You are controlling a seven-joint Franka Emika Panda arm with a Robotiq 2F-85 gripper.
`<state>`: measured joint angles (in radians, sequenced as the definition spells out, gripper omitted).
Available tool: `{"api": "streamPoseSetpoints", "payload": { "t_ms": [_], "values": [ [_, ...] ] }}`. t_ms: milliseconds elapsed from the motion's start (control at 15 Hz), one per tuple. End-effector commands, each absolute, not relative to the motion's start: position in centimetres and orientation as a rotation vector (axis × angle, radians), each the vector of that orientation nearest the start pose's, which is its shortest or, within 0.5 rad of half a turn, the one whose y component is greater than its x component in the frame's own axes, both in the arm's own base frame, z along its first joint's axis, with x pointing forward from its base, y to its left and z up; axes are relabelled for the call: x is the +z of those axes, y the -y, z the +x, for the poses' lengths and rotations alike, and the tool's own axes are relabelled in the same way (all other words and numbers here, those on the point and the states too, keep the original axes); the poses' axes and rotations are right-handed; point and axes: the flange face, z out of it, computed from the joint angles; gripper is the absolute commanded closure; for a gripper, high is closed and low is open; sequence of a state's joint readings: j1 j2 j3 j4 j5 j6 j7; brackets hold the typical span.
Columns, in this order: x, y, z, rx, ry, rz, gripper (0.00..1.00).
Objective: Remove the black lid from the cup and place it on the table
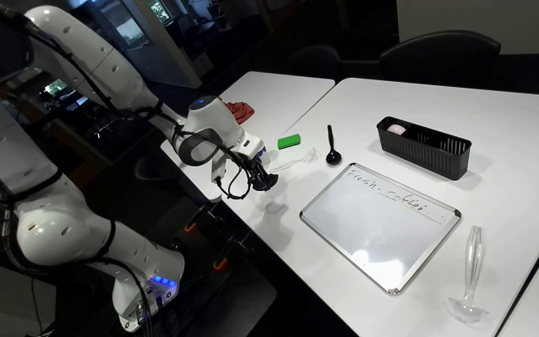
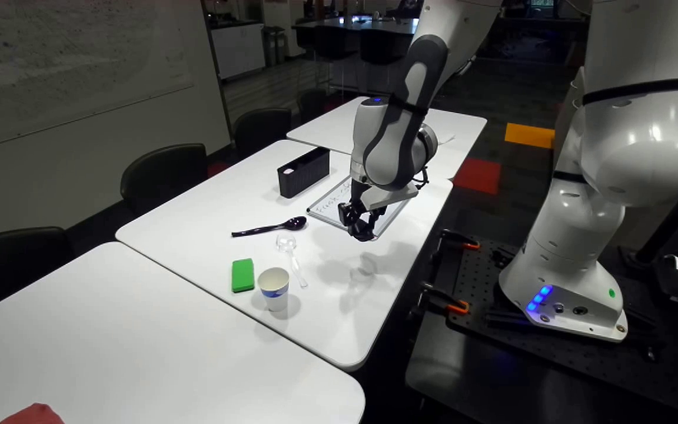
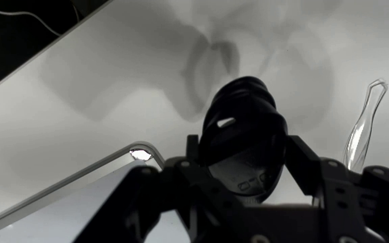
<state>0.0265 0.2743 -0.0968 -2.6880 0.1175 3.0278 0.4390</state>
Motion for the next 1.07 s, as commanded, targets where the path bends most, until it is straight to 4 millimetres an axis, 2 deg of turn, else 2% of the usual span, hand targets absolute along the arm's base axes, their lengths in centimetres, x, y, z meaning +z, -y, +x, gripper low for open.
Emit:
{"api": "streamPoseSetpoints", "payload": {
  "t_ms": [0, 467, 1000],
  "values": [
    [13.0, 5.2, 41.9, -0.089, -0.973, -2.983, 0.32],
    [9.3, 6.9, 43.9, -0.063, -0.949, -3.014, 0.31],
    [5.4, 6.3, 45.7, -0.033, -0.860, -3.051, 0.33]
  ]
}}
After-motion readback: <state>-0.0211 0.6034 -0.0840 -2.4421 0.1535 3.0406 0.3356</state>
